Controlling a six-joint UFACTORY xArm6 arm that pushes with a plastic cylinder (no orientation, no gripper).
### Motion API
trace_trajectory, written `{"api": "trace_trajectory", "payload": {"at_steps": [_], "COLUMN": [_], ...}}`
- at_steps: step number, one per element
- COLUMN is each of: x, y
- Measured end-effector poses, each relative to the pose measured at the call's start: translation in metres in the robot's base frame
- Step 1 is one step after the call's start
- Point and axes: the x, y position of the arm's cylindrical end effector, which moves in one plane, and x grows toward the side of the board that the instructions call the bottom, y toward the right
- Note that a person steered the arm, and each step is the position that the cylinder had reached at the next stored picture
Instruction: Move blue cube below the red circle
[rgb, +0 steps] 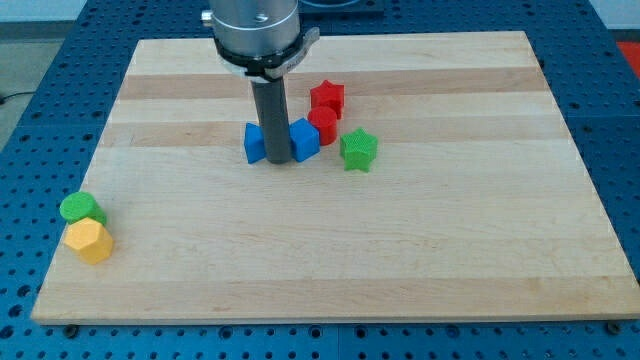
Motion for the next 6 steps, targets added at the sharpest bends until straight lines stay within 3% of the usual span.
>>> {"api": "trace_trajectory", "payload": {"at_steps": [4, 6], "x": [-0.006, -0.028], "y": [0.119, 0.148]}}
